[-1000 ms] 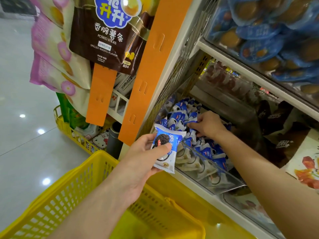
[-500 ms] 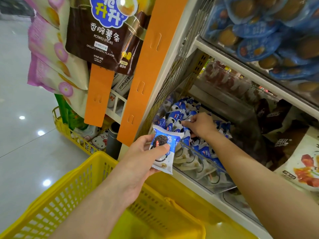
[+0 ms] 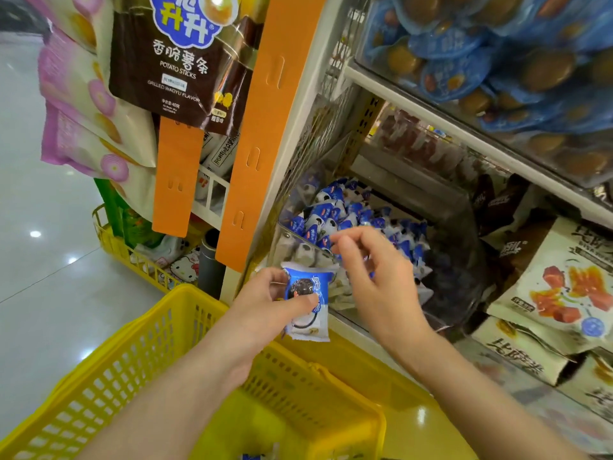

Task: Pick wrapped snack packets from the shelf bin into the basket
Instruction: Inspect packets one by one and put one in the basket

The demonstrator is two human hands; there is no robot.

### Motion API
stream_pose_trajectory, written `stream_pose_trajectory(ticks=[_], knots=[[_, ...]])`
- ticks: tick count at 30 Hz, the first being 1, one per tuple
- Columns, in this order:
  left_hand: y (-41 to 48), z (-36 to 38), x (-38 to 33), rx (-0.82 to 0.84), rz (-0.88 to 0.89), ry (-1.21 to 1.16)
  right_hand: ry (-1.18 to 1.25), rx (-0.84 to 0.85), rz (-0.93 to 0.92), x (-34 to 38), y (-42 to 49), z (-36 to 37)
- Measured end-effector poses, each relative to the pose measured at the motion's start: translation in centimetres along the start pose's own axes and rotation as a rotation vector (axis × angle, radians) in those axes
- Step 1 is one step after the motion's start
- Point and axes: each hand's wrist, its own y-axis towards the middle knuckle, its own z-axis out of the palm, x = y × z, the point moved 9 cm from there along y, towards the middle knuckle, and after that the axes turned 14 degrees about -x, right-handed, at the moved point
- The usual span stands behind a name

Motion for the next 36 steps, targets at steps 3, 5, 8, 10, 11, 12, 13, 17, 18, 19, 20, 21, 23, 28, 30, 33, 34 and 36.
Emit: stream_pose_trajectory(ticks=[3, 5, 8, 10, 11, 12, 13, 17, 18, 19, 20, 21, 23, 28, 30, 33, 34, 36], knots=[[-0.5, 0.2, 0.7, -0.004, 0.058, 0.077, 0.003, 0.046, 0.070, -1.3, -3.1, 0.9], [-0.8, 0.1, 1.3, -0.016, 0.078, 0.123, -0.028, 0.066, 0.095, -2.2, -4.4, 1.3], [-0.9, -0.3, 2.2, -0.019, 0.079, 0.164, -0.144, 0.143, 0.047, -2.8, -5.5, 2.2], [-0.8, -0.5, 2.6, -0.014, 0.081, 0.183, -0.187, 0.176, 0.031, -3.3, -6.1, 2.6], [-0.7, -0.6, 2.6, -0.007, 0.086, 0.201, -0.171, 0.179, 0.066, -3.8, -6.4, 2.7], [-0.7, -0.5, 2.7, 0.003, 0.095, 0.228, -0.121, 0.178, 0.135, -4.4, -6.5, 2.8], [-0.7, -0.4, 2.8, 0.016, 0.106, 0.257, -0.045, 0.175, 0.225, -5.1, -6.6, 2.9], [-0.6, 0.0, 3.1, 0.032, 0.145, 0.276, 0.126, 0.171, 0.462, -7.4, -7.0, 3.5], [-0.6, 0.1, 3.0, 0.022, 0.157, 0.263, 0.155, 0.176, 0.486, -7.6, -7.0, 3.6], [-0.6, 0.1, 3.0, 0.005, 0.161, 0.250, 0.187, 0.181, 0.502, -7.6, -7.1, 3.7], [-0.6, 0.1, 2.9, -0.013, 0.159, 0.230, 0.219, 0.188, 0.506, -7.6, -7.1, 3.8], [-0.6, 0.0, 2.9, -0.028, 0.154, 0.201, 0.243, 0.198, 0.502, -7.4, -7.2, 3.9], [-0.6, -0.1, 2.9, -0.047, 0.156, 0.159, 0.246, 0.223, 0.467, -6.9, -7.3, 4.1], [-0.6, -0.8, 3.4, -0.084, 0.170, 0.190, 0.012, 0.199, 0.067, -4.0, -7.1, 3.2], [-0.5, -0.7, 3.8, -0.079, 0.129, 0.178, -0.150, 0.180, -0.197, -2.2, -7.1, 3.0], [-0.5, -0.7, 4.0, -0.074, 0.109, 0.165, -0.239, 0.162, -0.371, -1.2, -7.6, 2.9], [-0.5, -0.8, 3.9, -0.074, 0.113, 0.153, -0.202, 0.162, -0.324, -1.3, -7.5, 2.9], [-0.6, -0.7, 3.7, -0.078, 0.109, 0.113, -0.064, 0.155, -0.129, -2.4, -7.2, 2.8]])
